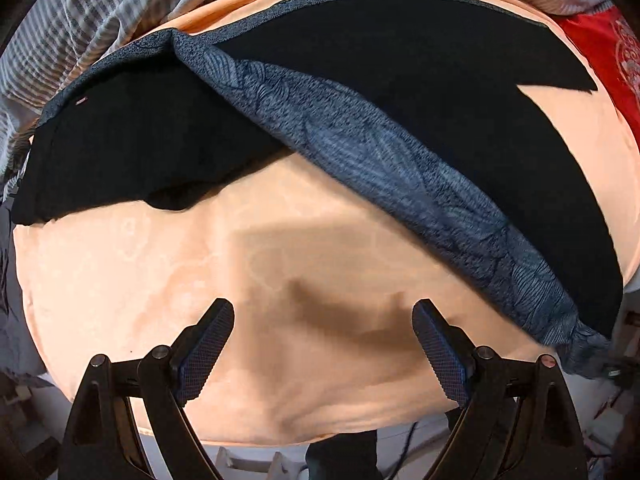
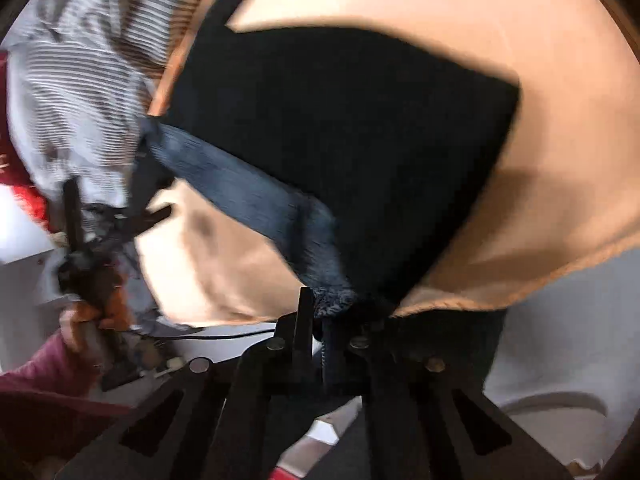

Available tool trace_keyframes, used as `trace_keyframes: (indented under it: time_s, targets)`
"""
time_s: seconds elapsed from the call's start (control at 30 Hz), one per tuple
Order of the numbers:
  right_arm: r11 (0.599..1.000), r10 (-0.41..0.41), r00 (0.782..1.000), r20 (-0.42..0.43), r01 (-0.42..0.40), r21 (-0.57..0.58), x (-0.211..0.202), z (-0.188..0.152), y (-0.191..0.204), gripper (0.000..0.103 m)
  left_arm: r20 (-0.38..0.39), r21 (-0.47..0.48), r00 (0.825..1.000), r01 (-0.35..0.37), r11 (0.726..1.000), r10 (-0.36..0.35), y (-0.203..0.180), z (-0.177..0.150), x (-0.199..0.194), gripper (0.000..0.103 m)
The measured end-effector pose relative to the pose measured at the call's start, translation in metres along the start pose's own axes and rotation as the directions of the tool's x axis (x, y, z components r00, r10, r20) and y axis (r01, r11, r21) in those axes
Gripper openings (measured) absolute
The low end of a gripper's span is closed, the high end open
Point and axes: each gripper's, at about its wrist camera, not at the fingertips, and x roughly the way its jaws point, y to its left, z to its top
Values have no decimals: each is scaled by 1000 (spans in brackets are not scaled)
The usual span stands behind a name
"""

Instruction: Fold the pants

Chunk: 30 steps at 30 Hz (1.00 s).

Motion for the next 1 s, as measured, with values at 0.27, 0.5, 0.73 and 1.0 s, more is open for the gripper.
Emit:
trace_keyframes:
  time_s: [0.27, 0.5, 0.73, 1.0]
  targets:
    - [979, 182, 974, 138, -166, -121, -100, 105, 57, 3, 27, -99, 1000, -9, 995, 11, -15, 39, -21, 92]
    - [975, 179, 964, 196, -148, -165, -130, 254, 64, 3, 95, -203, 995, -25, 979, 45, -13, 85, -48, 92]
    - [993, 11, 974, 227, 17, -120, -108, 360, 43, 3, 119, -218, 988, -67, 974, 95, -23, 124, -35, 92]
    - [986, -154, 975, 158, 162, -36, -79, 402, 4, 6, 117, -281, 987, -74, 957, 111, -28, 179, -9, 92]
